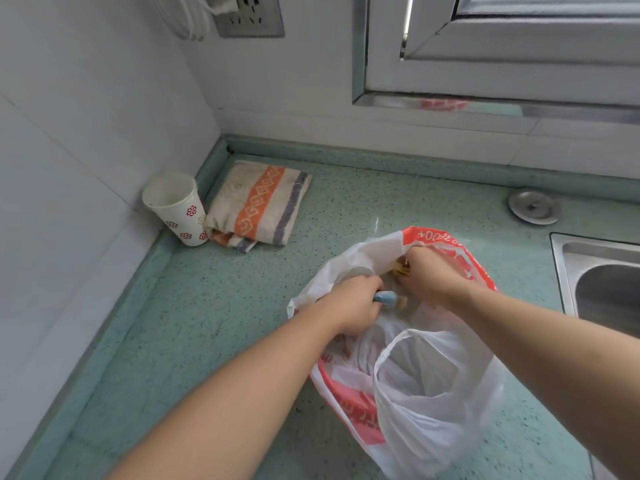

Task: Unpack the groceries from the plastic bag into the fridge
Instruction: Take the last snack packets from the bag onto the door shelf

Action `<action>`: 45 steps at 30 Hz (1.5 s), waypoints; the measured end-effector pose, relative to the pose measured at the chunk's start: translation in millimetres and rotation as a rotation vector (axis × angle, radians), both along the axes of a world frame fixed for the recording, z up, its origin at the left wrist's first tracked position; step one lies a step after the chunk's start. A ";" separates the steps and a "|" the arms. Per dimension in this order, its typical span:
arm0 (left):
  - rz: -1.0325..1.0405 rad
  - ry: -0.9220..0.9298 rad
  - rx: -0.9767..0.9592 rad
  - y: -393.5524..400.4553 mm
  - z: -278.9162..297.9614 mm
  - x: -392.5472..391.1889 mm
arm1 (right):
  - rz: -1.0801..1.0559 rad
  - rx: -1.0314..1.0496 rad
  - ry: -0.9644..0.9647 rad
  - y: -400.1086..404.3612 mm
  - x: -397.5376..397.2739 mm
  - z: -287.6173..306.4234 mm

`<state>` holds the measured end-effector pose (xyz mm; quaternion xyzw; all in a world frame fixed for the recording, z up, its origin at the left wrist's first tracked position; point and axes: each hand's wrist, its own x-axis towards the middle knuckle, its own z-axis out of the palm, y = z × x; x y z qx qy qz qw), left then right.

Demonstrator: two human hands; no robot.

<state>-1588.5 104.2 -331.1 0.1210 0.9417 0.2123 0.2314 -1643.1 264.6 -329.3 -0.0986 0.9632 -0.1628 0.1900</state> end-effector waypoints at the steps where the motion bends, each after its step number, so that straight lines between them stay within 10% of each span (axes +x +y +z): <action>1: 0.036 -0.010 0.005 -2.1 0.2 0.7 | 0.027 0.011 -0.021 1.6 0.2 2.8; 17: 0.319 -0.035 0.055 27.3 50.7 0.0 | -0.145 -0.434 -0.523 27.2 37.2 114.3; 31: 0.181 0.351 0.170 62.1 205.2 39.3 | -0.428 -0.653 0.105 117.2 93.1 232.5; 45: -0.341 0.400 0.415 134.3 217.7 138.2 | -0.852 -0.625 0.393 174.9 289.7 228.4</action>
